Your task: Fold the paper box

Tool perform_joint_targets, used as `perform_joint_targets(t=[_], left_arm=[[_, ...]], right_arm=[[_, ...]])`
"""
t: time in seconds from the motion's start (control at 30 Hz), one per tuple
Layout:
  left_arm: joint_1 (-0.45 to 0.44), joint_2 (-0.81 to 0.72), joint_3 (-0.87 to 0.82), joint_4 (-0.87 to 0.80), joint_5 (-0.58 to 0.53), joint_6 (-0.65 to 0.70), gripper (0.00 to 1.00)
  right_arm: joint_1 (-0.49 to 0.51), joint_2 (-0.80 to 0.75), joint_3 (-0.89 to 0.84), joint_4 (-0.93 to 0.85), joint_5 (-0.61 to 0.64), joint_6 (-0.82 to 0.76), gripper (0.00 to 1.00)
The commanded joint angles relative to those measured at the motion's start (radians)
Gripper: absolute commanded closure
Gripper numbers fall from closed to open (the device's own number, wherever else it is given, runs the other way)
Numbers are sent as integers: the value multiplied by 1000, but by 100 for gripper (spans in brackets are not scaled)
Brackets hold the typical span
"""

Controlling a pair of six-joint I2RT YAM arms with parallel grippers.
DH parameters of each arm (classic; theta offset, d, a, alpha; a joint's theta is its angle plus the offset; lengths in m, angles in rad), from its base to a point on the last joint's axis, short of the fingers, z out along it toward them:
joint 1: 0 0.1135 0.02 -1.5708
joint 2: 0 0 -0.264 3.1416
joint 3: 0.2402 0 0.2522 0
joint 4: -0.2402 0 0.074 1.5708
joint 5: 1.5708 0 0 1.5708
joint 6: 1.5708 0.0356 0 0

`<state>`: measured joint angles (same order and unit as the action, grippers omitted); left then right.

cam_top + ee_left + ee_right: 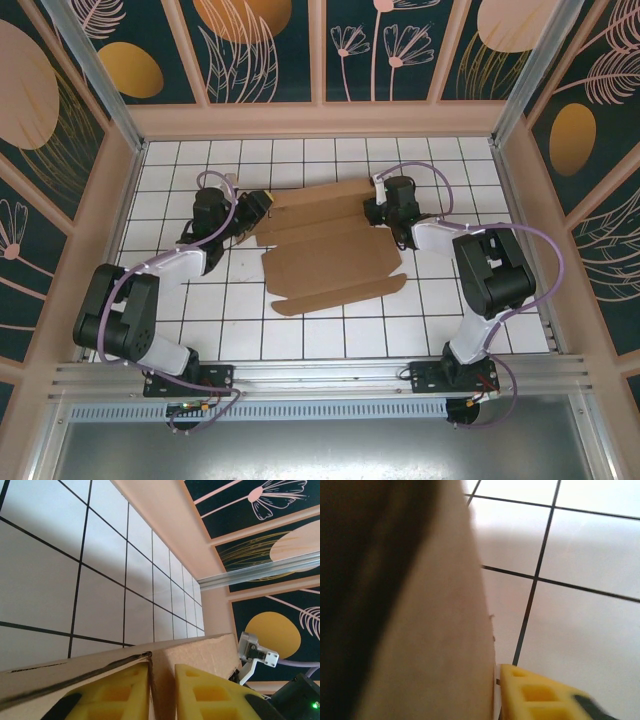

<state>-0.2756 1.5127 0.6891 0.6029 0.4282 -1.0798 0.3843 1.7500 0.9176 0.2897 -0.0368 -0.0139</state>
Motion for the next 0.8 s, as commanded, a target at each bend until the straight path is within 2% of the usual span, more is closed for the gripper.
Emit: perform_joint_targets(t=[0.0, 0.13, 0.23, 0.4, 0.77], left_arm=[[0, 13, -17, -9, -18, -9, 84], [1, -6, 0, -70, -55, 16, 85], [1, -11, 9, -97, -60, 24, 86], [1, -12, 20, -115, -60, 33, 86], [0, 13, 27, -98, -37, 21, 88]], right_arm=[[-13, -29, -39, 25, -18, 38, 56], [-37, -93, -103, 84, -4, 57, 41], [-66, -146, -157, 132, -21, 77, 36], [-66, -157, -162, 129, -31, 28, 37], [-7, 5, -13, 64, -14, -18, 48]])
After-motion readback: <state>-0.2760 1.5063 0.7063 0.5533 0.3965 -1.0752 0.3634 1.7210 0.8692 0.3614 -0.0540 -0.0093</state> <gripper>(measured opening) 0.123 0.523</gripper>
